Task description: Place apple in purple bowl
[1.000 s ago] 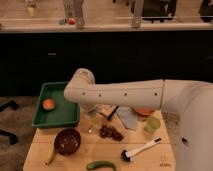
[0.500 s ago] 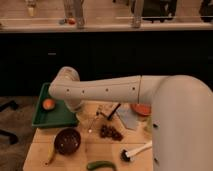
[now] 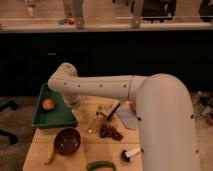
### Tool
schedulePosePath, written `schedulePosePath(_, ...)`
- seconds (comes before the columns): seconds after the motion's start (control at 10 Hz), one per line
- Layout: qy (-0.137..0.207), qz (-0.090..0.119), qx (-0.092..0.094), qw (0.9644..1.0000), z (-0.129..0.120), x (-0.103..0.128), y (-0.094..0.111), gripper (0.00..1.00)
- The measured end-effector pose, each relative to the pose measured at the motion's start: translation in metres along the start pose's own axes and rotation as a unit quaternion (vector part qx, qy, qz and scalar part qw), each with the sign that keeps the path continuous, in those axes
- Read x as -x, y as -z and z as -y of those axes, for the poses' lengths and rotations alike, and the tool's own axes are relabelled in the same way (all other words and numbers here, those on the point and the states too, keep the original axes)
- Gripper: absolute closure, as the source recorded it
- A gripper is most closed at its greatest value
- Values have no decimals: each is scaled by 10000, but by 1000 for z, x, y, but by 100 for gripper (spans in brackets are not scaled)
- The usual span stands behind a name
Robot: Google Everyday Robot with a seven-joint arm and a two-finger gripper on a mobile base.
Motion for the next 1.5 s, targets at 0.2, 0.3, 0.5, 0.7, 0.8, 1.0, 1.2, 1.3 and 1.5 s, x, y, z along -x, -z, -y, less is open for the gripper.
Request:
schedulePosePath(0.2,73,40,80,9999,16,32,-8,20)
schedulePosePath(0.3,99,29,110,9999,22,43,-10,20)
schedulePosePath(0.5,196,67,169,9996,39,69,-18,20)
schedulePosePath(0.7,264,160,195,9993,52,81,-25,20)
schedulePosePath(0.8,309,218,229,9990,54,85,-27,20)
schedulePosePath(1.0,286,199,220,9992,55,81,-27,20)
schedulePosePath(1.2,468,662,43,9967,57,89,-31,20)
schedulePosePath(1.3,570,1008,-42,9933,59,91,-36,20)
schedulePosePath(1.5,715,1620,-183,9840,63,96,-40,20)
